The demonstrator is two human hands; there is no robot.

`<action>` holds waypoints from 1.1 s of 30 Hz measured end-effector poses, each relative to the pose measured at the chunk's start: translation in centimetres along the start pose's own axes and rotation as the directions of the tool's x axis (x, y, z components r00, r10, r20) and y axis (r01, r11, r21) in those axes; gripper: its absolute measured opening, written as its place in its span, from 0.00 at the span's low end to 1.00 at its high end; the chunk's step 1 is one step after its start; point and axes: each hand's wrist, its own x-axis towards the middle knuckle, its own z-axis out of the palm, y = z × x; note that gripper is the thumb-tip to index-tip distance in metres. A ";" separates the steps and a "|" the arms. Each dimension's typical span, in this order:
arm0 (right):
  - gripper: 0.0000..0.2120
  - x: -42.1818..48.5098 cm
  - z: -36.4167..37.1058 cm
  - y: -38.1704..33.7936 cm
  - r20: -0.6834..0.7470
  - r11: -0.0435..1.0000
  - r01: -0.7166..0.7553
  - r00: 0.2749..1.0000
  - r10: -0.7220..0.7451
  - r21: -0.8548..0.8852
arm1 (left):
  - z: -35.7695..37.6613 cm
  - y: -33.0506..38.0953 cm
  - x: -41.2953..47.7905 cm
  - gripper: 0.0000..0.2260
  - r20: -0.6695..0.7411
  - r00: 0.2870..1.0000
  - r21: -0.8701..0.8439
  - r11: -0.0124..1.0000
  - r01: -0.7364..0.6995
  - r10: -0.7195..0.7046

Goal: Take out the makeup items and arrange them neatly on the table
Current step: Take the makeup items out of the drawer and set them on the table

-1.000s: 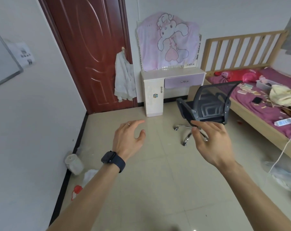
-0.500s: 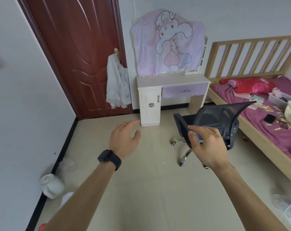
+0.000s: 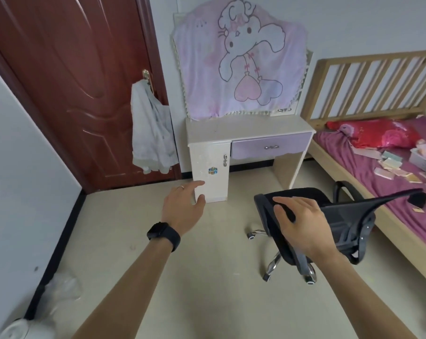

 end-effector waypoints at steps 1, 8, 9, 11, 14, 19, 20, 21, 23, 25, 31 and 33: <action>0.12 1.9 0.7 0.3 0.012 1.000 -0.006 1.000 0.006 -0.005 | 0.5 -0.4 2.1 0.18 0.013 1.000 -0.002 1.000 0.004 -0.004; 0.13 12.7 6.9 3.4 0.079 0.993 -0.117 0.990 0.116 0.008 | 5.4 -3.4 13.9 0.16 0.084 0.995 -0.017 0.999 0.050 -0.048; 0.13 14.0 7.8 3.9 0.092 0.992 -0.127 0.988 0.125 0.009 | 6.1 -3.7 15.3 0.17 0.096 0.995 -0.010 0.999 0.043 -0.042; 0.13 17.5 9.9 5.5 0.109 0.989 -0.150 0.983 0.148 0.016 | 7.6 -4.2 19.1 0.17 0.121 0.992 0.014 0.999 0.032 -0.033; 0.14 23.2 13.0 7.9 0.154 0.979 -0.197 0.970 0.188 0.046 | 9.6 -4.9 25.6 0.18 0.146 0.989 0.047 0.999 0.016 -0.023; 0.16 34.0 16.9 12.0 0.272 0.947 -0.298 0.927 0.259 0.116 | 12.0 -5.4 36.9 0.19 0.193 0.980 0.085 0.996 0.037 -0.053; 0.16 36.0 17.6 12.6 0.282 0.941 -0.313 0.921 0.268 0.129 | 12.4 -5.3 39.1 0.19 0.195 0.979 0.082 0.996 0.039 -0.054; 0.17 37.9 18.2 13.3 0.287 0.935 -0.327 0.916 0.278 0.136 | 12.9 -5.3 41.3 0.18 0.198 0.978 0.081 0.996 0.043 -0.058; 0.16 41.2 19.4 14.5 0.296 0.922 -0.358 0.905 0.304 0.147 | 14.1 -5.1 45.4 0.18 0.199 0.978 0.080 0.995 0.054 -0.069; 0.16 43.7 20.4 15.4 0.307 0.905 -0.392 0.892 0.330 0.164 | 15.5 -4.9 48.4 0.18 0.201 0.978 0.081 0.996 0.044 -0.059; 0.15 50.4 23.7 18.7 0.358 0.869 -0.478 0.840 0.409 0.129 | 21.4 -4.9 56.9 0.18 0.326 0.945 0.084 0.996 0.012 -0.039; 0.15 52.9 25.0 20.2 0.369 0.854 -0.509 0.818 0.440 0.111 | 23.7 -5.0 60.3 0.18 0.372 0.928 0.102 0.995 -0.020 -0.019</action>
